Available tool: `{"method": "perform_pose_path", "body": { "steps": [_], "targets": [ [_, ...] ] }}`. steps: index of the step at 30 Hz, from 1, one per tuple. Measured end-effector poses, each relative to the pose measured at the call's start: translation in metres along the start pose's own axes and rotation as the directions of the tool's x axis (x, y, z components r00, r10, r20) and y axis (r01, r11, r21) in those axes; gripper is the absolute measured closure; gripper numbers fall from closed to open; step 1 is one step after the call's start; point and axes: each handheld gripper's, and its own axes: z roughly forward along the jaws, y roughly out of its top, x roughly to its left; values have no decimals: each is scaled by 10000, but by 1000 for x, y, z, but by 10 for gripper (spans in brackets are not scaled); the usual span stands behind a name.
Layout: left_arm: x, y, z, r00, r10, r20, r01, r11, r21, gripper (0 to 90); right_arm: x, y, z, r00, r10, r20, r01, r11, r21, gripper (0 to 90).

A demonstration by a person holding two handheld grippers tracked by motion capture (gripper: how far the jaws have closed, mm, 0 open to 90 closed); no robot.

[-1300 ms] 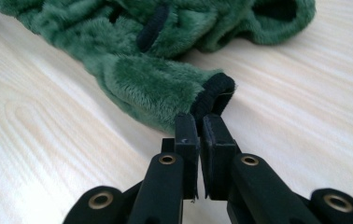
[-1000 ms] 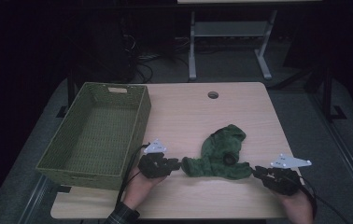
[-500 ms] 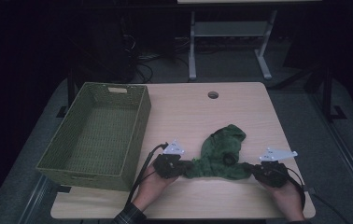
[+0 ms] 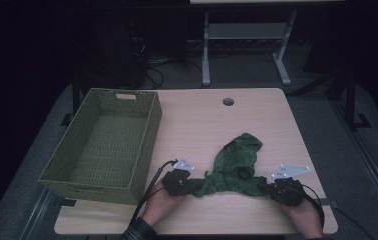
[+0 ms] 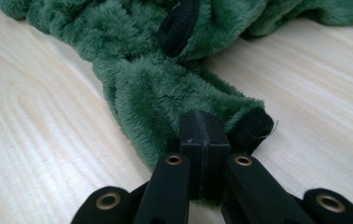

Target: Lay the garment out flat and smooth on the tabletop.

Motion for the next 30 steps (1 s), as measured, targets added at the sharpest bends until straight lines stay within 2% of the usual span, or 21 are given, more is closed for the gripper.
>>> {"method": "perform_pose_path", "body": {
  "steps": [5, 8, 11, 12, 14, 15, 20, 23, 25, 27, 28, 29, 30],
  "targets": [
    [-4, -7, -6, 9999, 80, 85, -81, 9999, 121, 896, 6, -4, -2, 9998, -23, -187, 23, 10000, -13, 895],
    [-8, -14, -11, 9999, 4, 165, -6, 9999, 113, 895, 12, -7, -5, 9995, -151, -262, 152, 9999, 39, 895],
    [-13, -20, -15, 9998, 56, 203, -59, 9999, 134, 895, 20, -9, -7, 9991, -80, -418, 84, 9999, 86, 895],
    [-15, -23, -18, 9996, 163, 220, -167, 9997, 183, 894, 21, -10, -7, 9989, -144, -448, 147, 9999, 60, 893],
    [-16, -23, -19, 9996, 131, 231, -135, 9998, 154, 886, 21, -10, -7, 9987, -222, -464, 224, 9997, 46, 884],
    [-16, -22, -20, 9996, 155, 239, -159, 9998, 147, 835, 20, -9, -9, 9983, -83, -574, 87, 9999, 78, 847],
    [-15, -3, -30, 9985, 542, -13, -542, 9983, -216, 745, 17, -2, -13, 9977, 11, -676, -37, 9993, -382, 760],
    [-12, 5, -32, 9980, 622, -125, -626, 9974, -359, 706, 18, 0, -13, 9976, 77, -687, -107, 9990, -424, 728],
    [-7, 22, -34, 9952, 945, -259, -957, 9942, -496, 677, 19, 5, -12, 9975, 83, -700, -123, 9983, -563, 694],
    [-5, 28, -33, 9948, 986, -264, -999, 9936, -523, 658, 20, 7, -12, 9975, 64, -701, -106, 9982, -596, 683],
    [-1, 41, -31, 9942, 1051, -236, -1064, 9924, -616, 633, 20, 10, -10, 9971, 54, -757, -107, 9975, -695, 663],
    [-1, 41, -31, 9942, 1051, -236, -1064, 9924, -616, 626, 20, 10, -10, 9971, 54, -757, -107, 9975, -695, 663],
    [3, 54, -29, 9926, 1194, -216, -1207, 9896, -786, 618, 20, 13, -8, 9968, 10, -795, -73, 9968, -794, 654]
  ]
}}
